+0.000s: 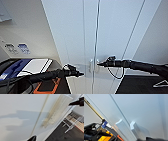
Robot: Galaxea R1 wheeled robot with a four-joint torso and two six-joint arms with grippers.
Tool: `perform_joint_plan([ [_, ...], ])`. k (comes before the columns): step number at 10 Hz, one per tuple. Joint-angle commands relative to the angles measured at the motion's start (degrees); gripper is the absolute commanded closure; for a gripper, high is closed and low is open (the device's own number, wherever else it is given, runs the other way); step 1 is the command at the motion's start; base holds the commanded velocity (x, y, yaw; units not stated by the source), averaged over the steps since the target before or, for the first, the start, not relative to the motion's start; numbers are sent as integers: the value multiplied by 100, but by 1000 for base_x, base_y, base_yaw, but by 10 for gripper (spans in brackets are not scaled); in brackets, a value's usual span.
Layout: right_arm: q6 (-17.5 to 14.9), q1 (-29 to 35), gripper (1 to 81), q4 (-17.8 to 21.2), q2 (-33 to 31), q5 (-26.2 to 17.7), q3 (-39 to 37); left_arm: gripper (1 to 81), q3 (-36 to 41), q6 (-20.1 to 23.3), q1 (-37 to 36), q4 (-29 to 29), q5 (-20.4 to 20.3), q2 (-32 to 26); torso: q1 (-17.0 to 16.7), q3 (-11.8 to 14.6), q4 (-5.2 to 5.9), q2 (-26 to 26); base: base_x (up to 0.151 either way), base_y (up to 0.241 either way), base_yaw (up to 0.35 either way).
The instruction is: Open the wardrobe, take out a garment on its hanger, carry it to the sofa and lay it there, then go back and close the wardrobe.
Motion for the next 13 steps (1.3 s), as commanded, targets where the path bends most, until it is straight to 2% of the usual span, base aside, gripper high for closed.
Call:
perform_joint_plan([
  [1,13,975,10,141,-25,-89,62,10,-197,29,-911,-50,69,179,0,0,0,0,0,0,0],
  [4,13,975,10,149,98,-72,-53,10,-568,29,-964,-24,184,513,0,-2,0,0,0,0,0],
  [13,13,860,10,149,880,16,-431,10,-1394,38,-991,2,149,1392,2,-5,0,5,0,0,0],
])
